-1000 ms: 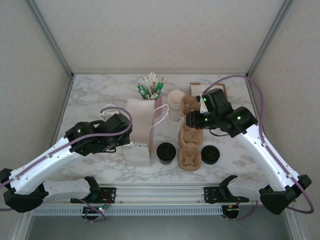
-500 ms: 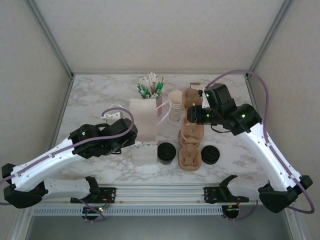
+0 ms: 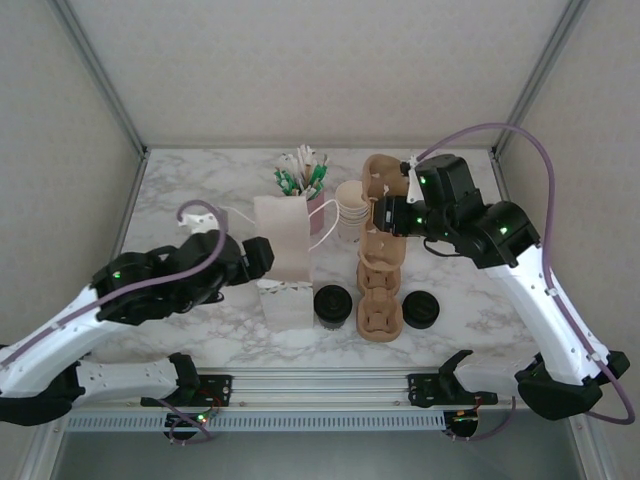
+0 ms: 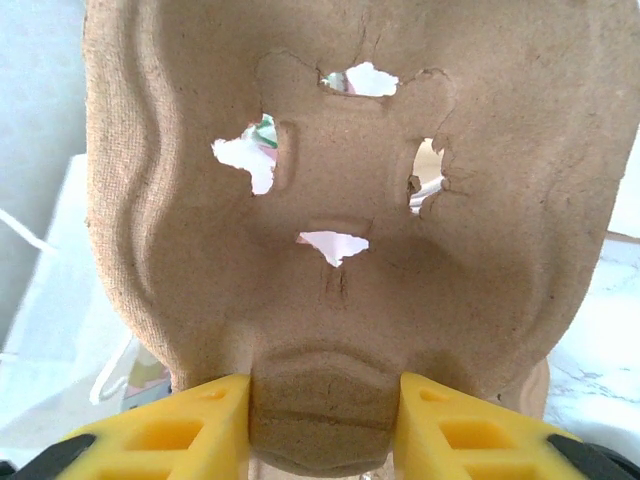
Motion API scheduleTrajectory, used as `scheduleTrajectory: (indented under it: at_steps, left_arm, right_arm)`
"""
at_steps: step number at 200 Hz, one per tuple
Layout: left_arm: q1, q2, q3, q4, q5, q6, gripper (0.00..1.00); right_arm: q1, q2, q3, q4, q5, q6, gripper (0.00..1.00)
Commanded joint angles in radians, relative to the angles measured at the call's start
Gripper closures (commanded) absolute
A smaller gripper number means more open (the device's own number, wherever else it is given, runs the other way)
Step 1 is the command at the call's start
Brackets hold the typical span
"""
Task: Pack the takeout coffee
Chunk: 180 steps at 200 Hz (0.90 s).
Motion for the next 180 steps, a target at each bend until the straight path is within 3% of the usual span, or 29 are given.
scheduleTrajectory:
  at_steps: [1, 17, 45, 78, 106, 153, 180]
  left_arm:
    - [0.032, 0.004, 0.093, -0.068, -0.11, 0.173, 0.03]
    - [0.131, 0.04, 0.154, -0.079, -0.067, 0.3, 0.04]
    - [0.392, 0.175, 0.308, -0.113, 0.236, 0.532, 0.1]
    - [0.525, 0.395, 0.481, -0.176, 0.445, 0.826, 0.15]
    - [0.597, 0.512, 0.522, -0.147, 0.503, 0.944, 0.18]
    - [0.612, 0.624, 0.546, -0.164, 0.614, 1.161, 0.14]
    - [0.615, 0.674, 0.548, -0.16, 0.561, 1.199, 0.2]
  right_arm:
    - [0.051, 0.033, 0.075, -0.023, 0.056, 0.017, 0.62]
    - [0.107, 0.056, 0.123, -0.027, 0.097, 0.017, 0.62]
    - [0.176, 0.098, 0.19, -0.039, 0.161, 0.015, 0.62]
    - [0.228, 0.144, 0.264, -0.052, 0.2, 0.006, 0.62]
    - [0.248, 0.152, 0.28, -0.055, 0.208, 0.005, 0.62]
    - [0.254, 0.166, 0.306, -0.092, 0.189, -0.012, 0.62]
    - [0.254, 0.161, 0.299, -0.088, 0.178, -0.015, 0.62]
